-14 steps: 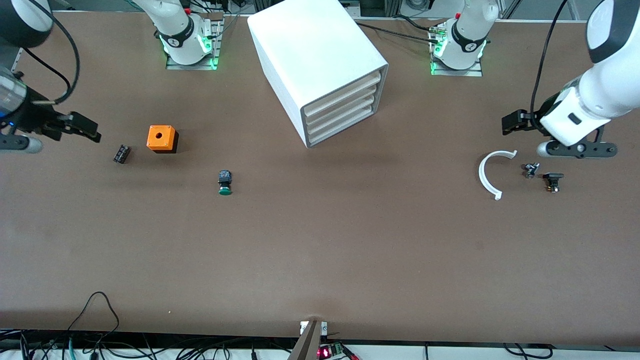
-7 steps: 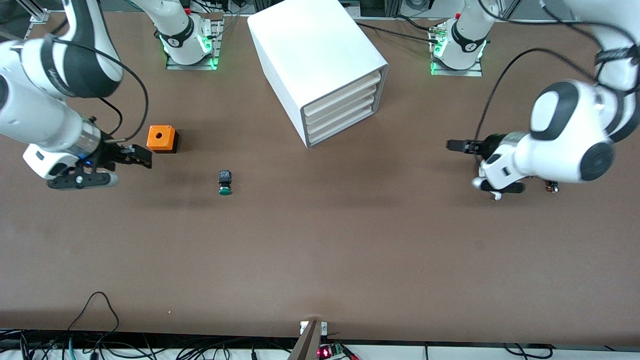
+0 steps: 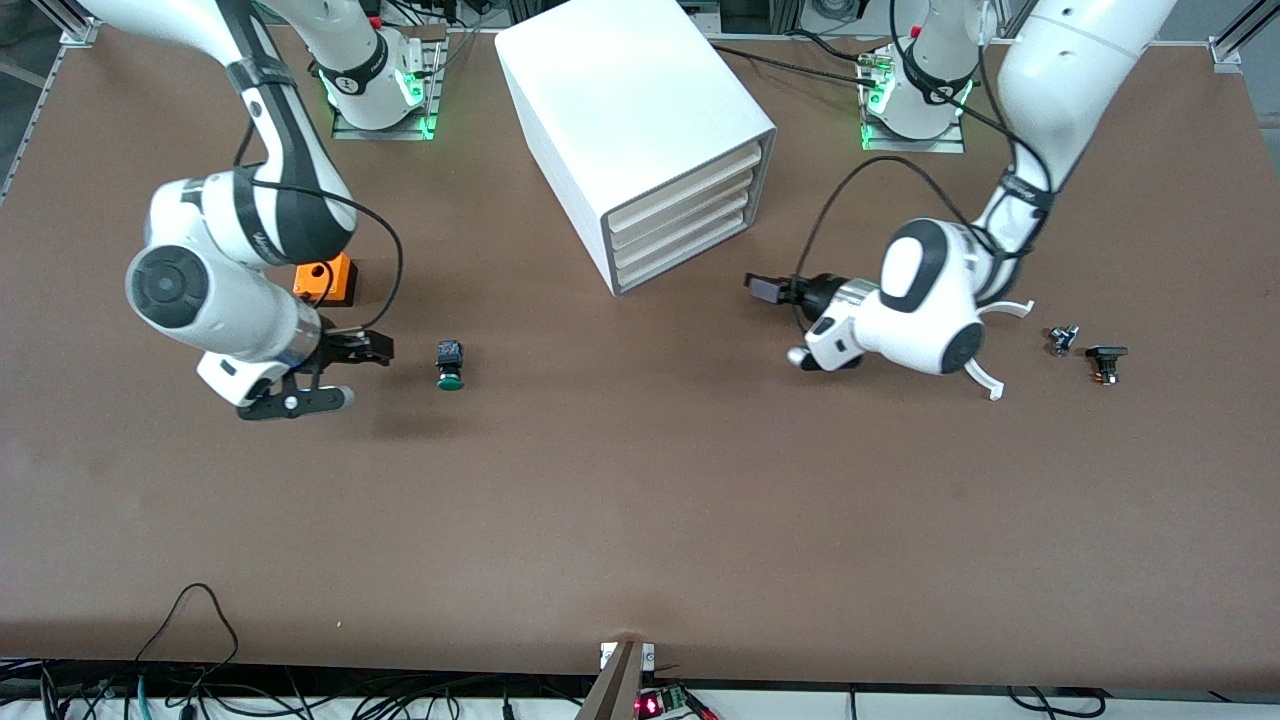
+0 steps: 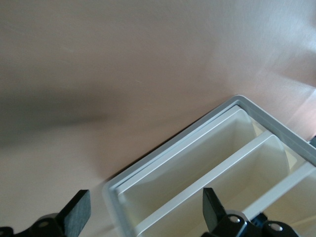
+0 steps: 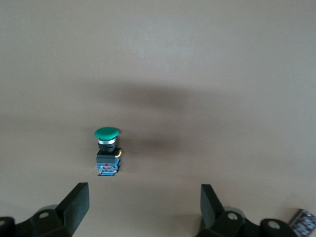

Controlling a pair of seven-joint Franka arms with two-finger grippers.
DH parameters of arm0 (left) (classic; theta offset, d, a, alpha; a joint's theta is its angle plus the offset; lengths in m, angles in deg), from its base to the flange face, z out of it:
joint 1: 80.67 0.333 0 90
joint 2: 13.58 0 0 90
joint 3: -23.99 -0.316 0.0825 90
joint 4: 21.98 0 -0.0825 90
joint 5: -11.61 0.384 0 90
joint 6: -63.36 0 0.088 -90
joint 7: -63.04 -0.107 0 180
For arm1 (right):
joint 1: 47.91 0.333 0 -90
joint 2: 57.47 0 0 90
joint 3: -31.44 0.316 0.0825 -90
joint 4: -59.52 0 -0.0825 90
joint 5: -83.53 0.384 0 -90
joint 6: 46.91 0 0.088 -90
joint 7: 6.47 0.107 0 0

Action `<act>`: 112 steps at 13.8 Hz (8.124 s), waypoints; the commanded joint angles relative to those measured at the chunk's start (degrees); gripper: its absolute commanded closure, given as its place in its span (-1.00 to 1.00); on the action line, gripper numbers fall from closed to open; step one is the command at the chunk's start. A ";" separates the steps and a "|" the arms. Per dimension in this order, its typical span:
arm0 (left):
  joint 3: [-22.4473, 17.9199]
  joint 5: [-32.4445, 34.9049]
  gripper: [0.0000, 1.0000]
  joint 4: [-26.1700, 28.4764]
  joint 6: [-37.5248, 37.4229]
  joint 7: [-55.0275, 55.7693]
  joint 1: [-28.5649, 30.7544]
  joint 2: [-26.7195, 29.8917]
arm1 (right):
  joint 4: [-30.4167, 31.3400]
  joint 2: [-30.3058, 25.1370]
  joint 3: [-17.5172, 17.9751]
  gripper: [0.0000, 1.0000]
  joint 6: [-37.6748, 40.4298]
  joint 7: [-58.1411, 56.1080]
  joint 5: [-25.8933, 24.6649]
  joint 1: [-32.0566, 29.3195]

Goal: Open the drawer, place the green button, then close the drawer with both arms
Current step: 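Reach the right gripper to the green button while the left gripper reaches the drawer, then grasp the green button with the right gripper while the left gripper pulls the drawer, then carry the green button toward the open drawer while the left gripper withdraws, then lower the green button into the drawer with the right gripper, then open the right gripper and withdraw it from the drawer, then push the open drawer shut with the left gripper while the right gripper returns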

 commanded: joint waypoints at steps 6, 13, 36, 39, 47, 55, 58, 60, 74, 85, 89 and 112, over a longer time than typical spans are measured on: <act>6.82 -6.97 -1.00 7.54 4.70 -6.61 -1.09 -0.22 | 14.44 1.97 3.61 -1.00 -20.93 2.28 1.05 0.26; 8.13 -8.55 -0.77 11.67 8.04 -10.22 -1.09 -0.31 | 17.89 3.63 6.08 -1.00 -26.86 9.40 0.96 0.43; 0.31 -2.31 -1.00 1.84 10.06 -9.61 8.48 5.56 | 8.01 3.55 7.83 0.72 -18.13 11.78 0.00 0.43; 0.40 -3.28 -1.00 1.75 10.41 -10.14 17.52 9.27 | -2.82 4.25 8.18 0.72 -7.81 9.40 -0.09 0.43; -6.01 26.99 -1.00 -18.07 -17.29 -11.37 15.44 26.93 | -16.09 7.05 17.66 0.81 -3.59 -9.92 -3.94 8.50; -7.25 38.30 -1.00 -22.86 -28.70 -1.53 10.16 30.11 | -26.23 14.27 18.20 0.84 -0.33 -35.74 -9.14 20.64; -7.16 38.38 -1.00 -26.11 -28.70 -2.49 12.43 27.73 | -26.22 14.88 18.29 0.84 1.87 -42.27 -14.67 24.06; -7.16 37.94 -1.00 -26.11 -28.70 -2.66 13.49 27.55 | -26.22 16.46 18.29 0.84 2.14 -42.63 -16.51 26.52; -6.98 36.10 -1.00 -26.55 -29.40 -2.49 15.43 26.76 | -26.40 25.88 14.96 -1.00 -9.20 -41.59 -20.13 32.25; -7.25 36.71 -1.00 -26.90 -28.87 -2.58 15.78 23.25 | -29.48 10.51 6.17 -1.00 -7.88 -27.25 -19.34 29.36; -6.90 36.63 -1.00 -27.43 -28.87 -2.40 15.87 23.16 | -29.04 6.46 5.81 -1.00 -7.09 -26.90 -7.60 21.20; -13.23 31.35 -1.00 1.47 25.34 32.03 -10.39 10.52 | -16.73 -10.68 -4.76 -1.00 21.20 8.39 -3.43 -9.01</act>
